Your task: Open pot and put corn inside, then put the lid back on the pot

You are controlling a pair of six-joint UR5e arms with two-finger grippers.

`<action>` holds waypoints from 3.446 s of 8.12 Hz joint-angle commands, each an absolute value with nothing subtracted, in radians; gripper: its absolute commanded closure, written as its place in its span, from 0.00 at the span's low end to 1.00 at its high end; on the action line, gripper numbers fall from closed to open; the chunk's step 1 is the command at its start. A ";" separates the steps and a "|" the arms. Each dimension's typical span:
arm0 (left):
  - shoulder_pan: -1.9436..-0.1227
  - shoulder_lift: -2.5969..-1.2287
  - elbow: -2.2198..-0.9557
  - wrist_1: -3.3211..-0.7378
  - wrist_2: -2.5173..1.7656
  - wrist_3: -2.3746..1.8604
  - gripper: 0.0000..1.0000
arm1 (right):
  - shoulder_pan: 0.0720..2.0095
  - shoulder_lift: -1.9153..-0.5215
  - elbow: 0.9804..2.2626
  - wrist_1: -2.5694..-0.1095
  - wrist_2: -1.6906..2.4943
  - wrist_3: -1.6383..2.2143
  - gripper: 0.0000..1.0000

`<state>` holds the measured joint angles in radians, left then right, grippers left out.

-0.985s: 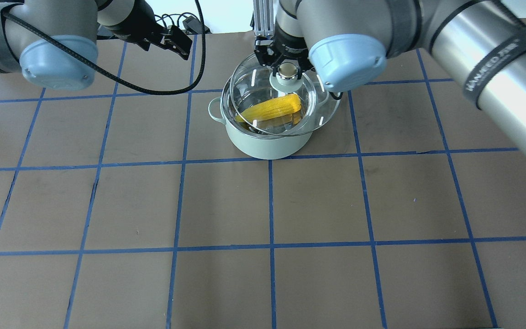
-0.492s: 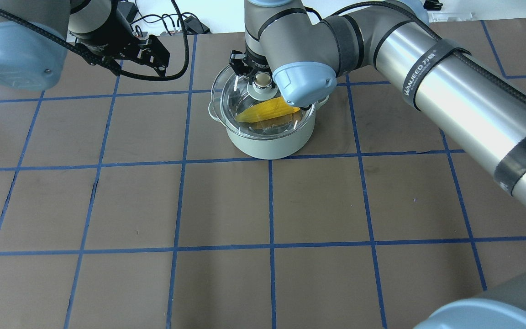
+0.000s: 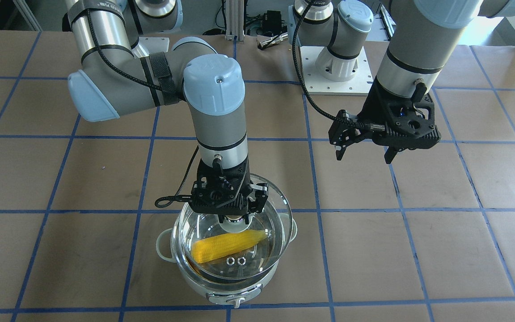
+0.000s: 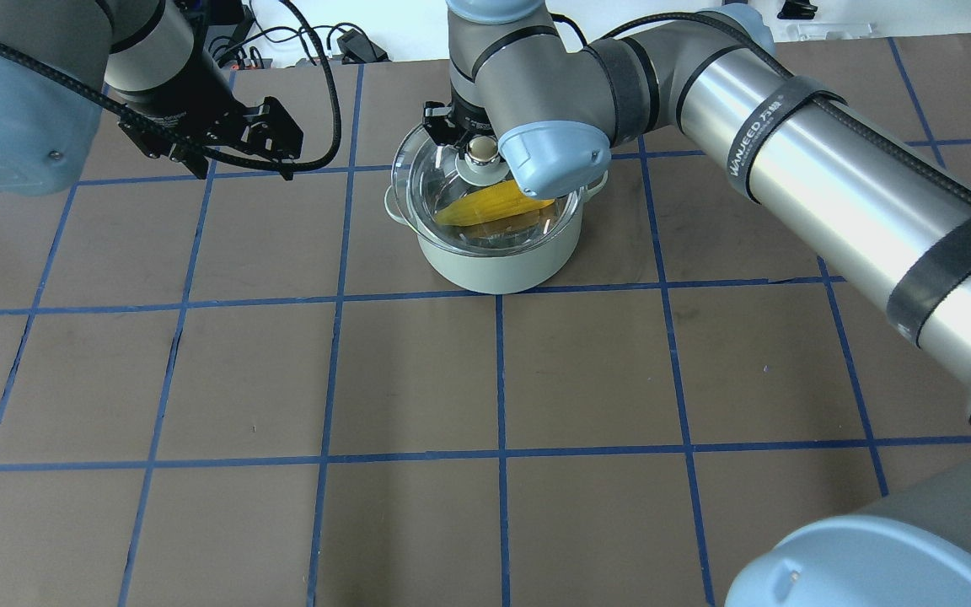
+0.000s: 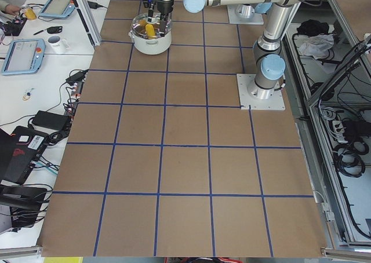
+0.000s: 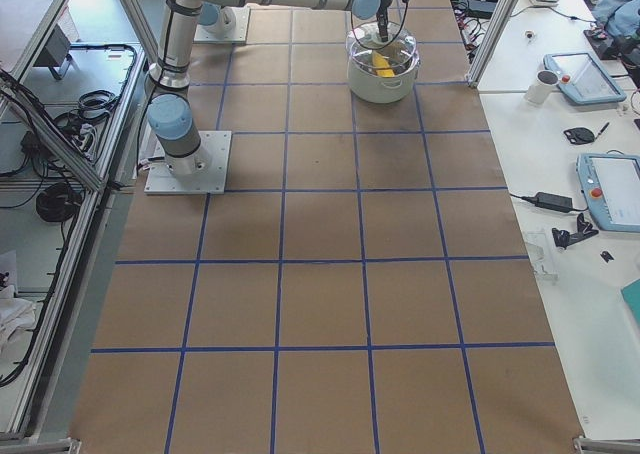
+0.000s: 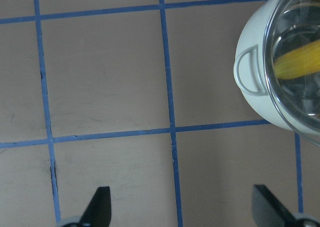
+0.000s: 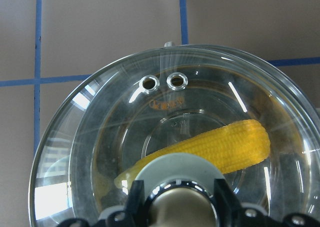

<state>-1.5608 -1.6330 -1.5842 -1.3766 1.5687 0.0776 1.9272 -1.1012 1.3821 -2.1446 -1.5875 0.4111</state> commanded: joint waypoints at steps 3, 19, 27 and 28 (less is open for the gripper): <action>-1.560 -1.614 -1.615 -1.397 1.560 0.075 0.00 | 1.921 -1.085 1.368 -2.145 -1.592 0.373 0.89; -1.562 -1.615 -1.620 -1.399 1.569 0.072 0.00 | 1.908 -1.068 1.373 -2.145 -1.609 0.353 0.88; -1.563 -1.618 -1.624 -1.401 1.569 0.071 0.00 | 1.908 -1.065 1.370 -2.146 -1.598 0.360 0.00; -1.563 -1.617 -1.624 -1.401 1.569 0.071 0.00 | 1.908 -1.071 1.368 -2.146 -1.598 0.353 0.00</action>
